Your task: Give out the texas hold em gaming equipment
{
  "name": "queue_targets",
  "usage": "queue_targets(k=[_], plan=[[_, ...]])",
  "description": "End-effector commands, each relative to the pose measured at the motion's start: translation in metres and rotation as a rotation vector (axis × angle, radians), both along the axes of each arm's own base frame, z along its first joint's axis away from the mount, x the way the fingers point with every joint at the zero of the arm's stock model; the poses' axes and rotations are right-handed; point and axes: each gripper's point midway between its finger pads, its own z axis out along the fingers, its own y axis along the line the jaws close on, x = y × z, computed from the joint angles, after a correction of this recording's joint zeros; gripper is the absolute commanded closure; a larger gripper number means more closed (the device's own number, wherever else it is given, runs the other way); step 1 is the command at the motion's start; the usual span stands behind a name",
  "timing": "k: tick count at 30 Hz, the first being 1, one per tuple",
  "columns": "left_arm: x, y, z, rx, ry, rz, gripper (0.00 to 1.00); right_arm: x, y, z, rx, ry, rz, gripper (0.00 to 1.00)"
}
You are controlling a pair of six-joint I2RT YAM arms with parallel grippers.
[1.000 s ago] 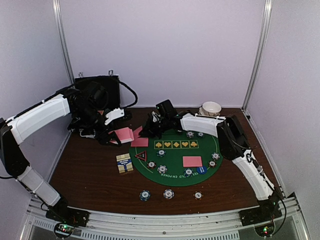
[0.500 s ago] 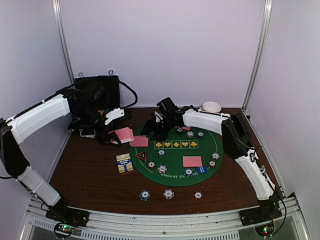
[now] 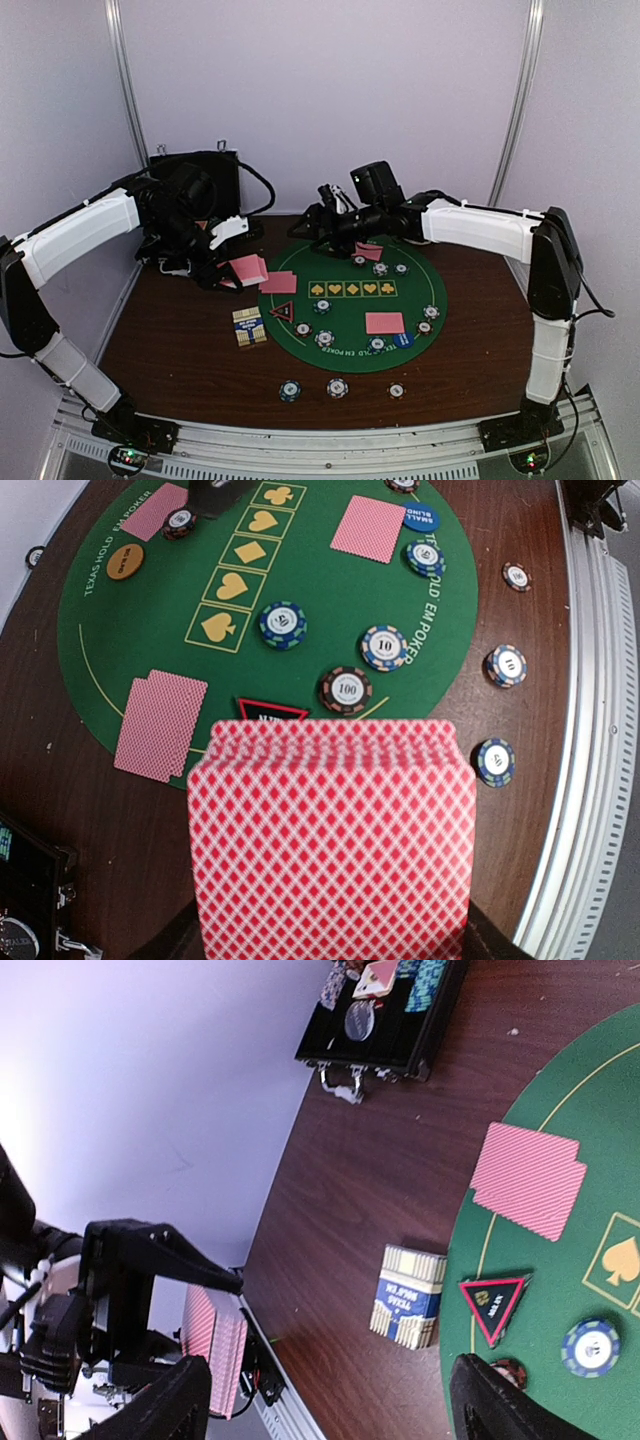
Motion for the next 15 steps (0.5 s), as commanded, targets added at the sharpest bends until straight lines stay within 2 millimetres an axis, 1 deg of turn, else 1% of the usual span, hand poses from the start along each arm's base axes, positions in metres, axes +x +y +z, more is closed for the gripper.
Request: queue_targets(k=[1,3,6,11,15], plan=[[0.006,-0.008,0.015,-0.057,-0.034,0.002,0.96,-0.043,0.022,0.018,0.103,0.022,0.108,0.14],[0.007,-0.008,0.016,-0.06,-0.036,0.003,0.96,-0.059,0.031,0.017,0.103,0.036,0.146,0.14],[0.008,-0.009,0.017,-0.062,-0.035,0.002,0.96,-0.073,0.044,0.015,0.113,0.05,0.188,0.13],[0.009,-0.01,0.017,-0.063,-0.036,0.0,0.96,-0.083,0.063,0.012,0.132,0.07,0.227,0.12],[0.01,-0.01,0.018,-0.063,-0.04,0.002,0.96,-0.086,0.075,0.004,0.132,0.088,0.249,0.12]])
